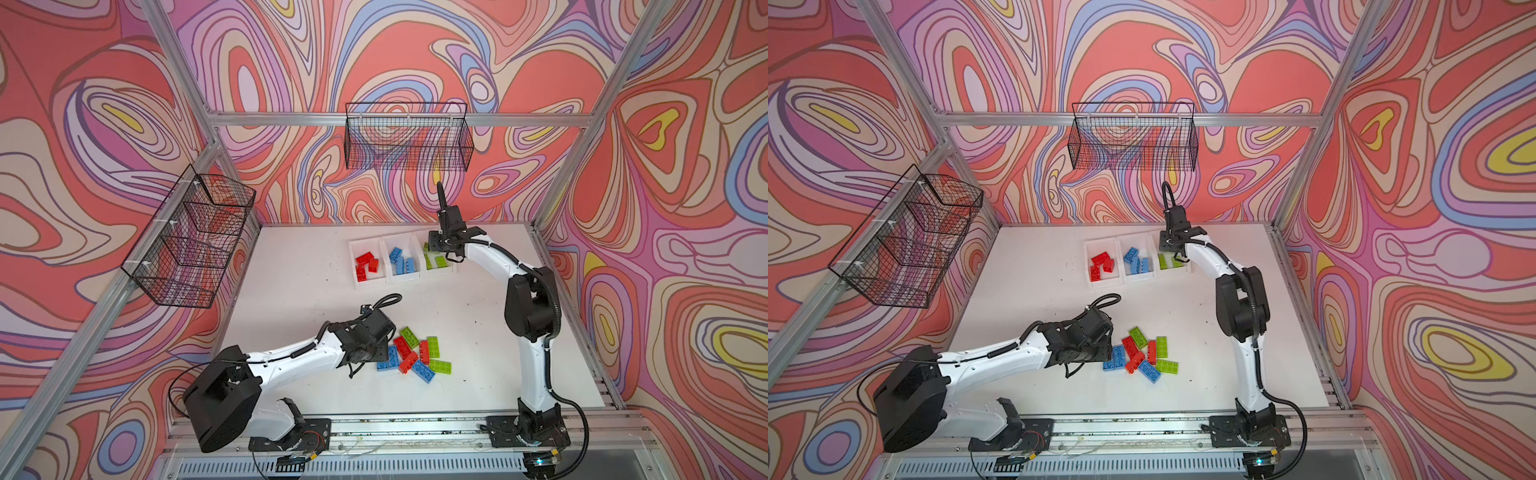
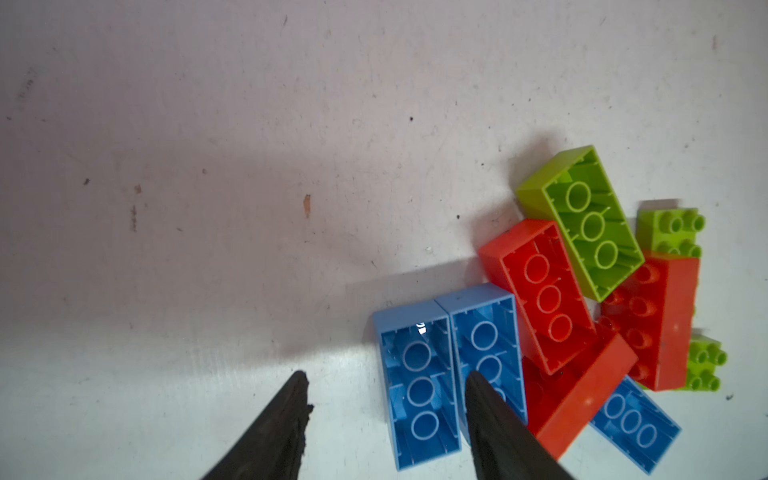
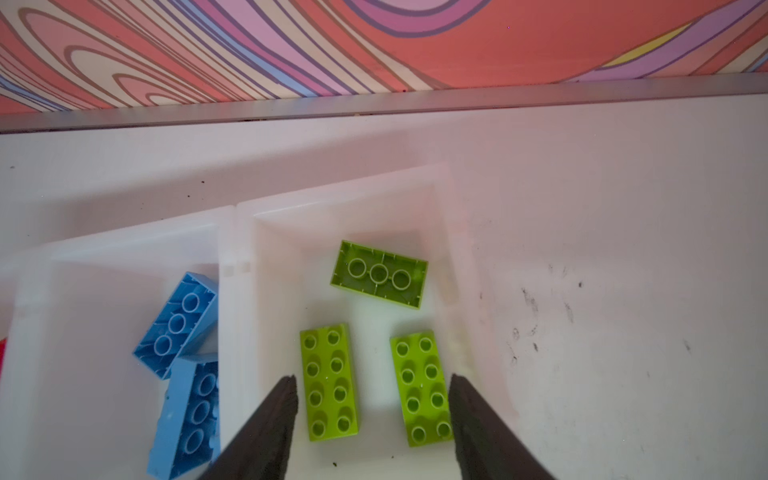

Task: Sort the legos into containers by color
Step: 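Grasp a blue brick at the pile edge with the left gripper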

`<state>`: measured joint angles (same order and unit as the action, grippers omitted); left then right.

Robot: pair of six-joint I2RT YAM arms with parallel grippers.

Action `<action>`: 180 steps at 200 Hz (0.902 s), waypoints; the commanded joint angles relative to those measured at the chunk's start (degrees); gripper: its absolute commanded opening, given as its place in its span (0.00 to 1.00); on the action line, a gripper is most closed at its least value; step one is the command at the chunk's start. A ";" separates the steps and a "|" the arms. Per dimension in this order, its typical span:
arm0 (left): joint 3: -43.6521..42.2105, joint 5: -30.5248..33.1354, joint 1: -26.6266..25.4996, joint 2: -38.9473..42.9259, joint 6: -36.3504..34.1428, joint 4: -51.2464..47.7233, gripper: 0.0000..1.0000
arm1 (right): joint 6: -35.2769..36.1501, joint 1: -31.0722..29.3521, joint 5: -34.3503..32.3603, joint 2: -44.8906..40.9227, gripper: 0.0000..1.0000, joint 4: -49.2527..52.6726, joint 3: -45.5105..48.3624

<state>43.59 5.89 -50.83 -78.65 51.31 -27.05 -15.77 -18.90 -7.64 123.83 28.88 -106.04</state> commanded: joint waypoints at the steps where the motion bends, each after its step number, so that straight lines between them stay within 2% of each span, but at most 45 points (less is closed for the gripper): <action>1: -1.76 1.03 -0.91 0.36 2.39 -0.41 0.63 | -0.40 0.00 0.26 -2.90 0.61 -1.72 1.96; 58: -4.72 0.26 -0.91 -0.45 3.01 2.46 0.57 | -1.37 0.06 0.52 -4.12 0.60 -3.17 4.68; 100: -4.99 2.72 -0.77 -0.13 2.25 0.75 0.48 | -1.58 0.09 0.61 -4.65 0.59 -3.41 5.51; 130: -6.02 3.62 2.91 2.38 -0.44 -0.55 0.43 | -1.78 0.09 0.54 -5.08 0.58 -3.29 5.88; 158: -5.22 3.66 6.43 5.29 -4.73 -2.38 0.43 | -1.80 0.09 0.35 -5.85 0.58 -3.34 6.69; 180: -2.05 3.16 6.44 4.97 -7.65 -4.89 0.52 | -1.90 0.09 0.39 -6.40 0.58 -3.42 7.31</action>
<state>38.59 8.23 -44.49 -74.08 47.70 -27.62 -17.26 -18.87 -7.03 120.16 26.13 -99.83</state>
